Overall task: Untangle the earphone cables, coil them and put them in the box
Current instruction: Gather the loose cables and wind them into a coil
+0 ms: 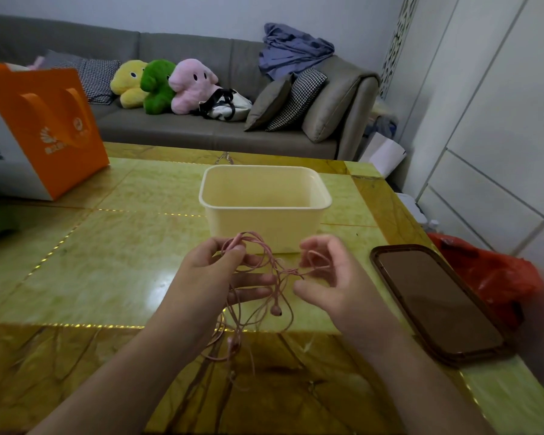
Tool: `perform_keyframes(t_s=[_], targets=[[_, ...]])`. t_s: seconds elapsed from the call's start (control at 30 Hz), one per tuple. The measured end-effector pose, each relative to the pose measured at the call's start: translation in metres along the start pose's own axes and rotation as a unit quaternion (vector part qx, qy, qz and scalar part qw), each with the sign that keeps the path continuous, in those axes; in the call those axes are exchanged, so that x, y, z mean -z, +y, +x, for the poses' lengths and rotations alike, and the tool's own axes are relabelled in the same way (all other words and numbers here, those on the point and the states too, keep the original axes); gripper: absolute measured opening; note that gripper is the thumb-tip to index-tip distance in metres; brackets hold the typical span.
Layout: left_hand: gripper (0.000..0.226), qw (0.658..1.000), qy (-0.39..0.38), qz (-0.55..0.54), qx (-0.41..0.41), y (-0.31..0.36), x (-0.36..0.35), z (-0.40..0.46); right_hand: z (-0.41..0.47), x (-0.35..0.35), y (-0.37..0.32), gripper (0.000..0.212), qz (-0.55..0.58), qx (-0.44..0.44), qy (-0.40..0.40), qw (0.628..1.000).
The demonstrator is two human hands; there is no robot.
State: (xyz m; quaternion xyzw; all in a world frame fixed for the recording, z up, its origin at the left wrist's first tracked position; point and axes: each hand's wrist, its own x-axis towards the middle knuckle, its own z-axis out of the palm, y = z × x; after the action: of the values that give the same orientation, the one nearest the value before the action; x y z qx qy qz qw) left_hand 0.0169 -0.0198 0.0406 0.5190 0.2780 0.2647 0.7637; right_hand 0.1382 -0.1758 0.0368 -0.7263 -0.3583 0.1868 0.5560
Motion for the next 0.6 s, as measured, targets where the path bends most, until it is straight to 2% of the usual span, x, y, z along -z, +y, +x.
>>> perform_keyframes(t_s=[0.1, 0.17, 0.27, 0.3, 0.4, 0.5, 0.6], targets=[[0.016, 1.000, 0.011, 0.012, -0.016, 0.001, -0.001, -0.001, -0.009, 0.000, -0.012, 0.044, -0.037, 0.124, 0.090, 0.987], [0.016, 0.999, 0.011, 0.024, -0.028, 0.000, -0.002, -0.002, -0.012, -0.007, -0.017, 0.040, -0.112, 0.166, 0.135, 0.970], [0.015, 0.998, 0.003, 0.039, -0.045, -0.001, -0.003, -0.004, -0.008, -0.020, -0.010, 0.037, -0.284, 0.170, 0.129, 0.935], [0.014, 0.998, -0.002, 0.040, -0.047, -0.001, -0.004, -0.004, -0.005, -0.022, -0.006, 0.032, -0.301, 0.156, 0.110, 0.934], [0.013, 0.997, -0.013, 0.058, -0.049, -0.001, -0.003, -0.006, -0.001, -0.020, 0.000, 0.014, -0.215, 0.108, 0.059, 0.969], [0.011, 0.994, -0.026, 0.096, -0.041, -0.002, 0.000, -0.006, -0.001, -0.015, 0.000, 0.016, -0.144, 0.072, 0.070, 0.984], [0.015, 0.981, -0.061, 0.182, -0.023, -0.003, 0.004, -0.006, -0.001, -0.014, -0.001, 0.017, -0.102, 0.048, 0.088, 0.990]])
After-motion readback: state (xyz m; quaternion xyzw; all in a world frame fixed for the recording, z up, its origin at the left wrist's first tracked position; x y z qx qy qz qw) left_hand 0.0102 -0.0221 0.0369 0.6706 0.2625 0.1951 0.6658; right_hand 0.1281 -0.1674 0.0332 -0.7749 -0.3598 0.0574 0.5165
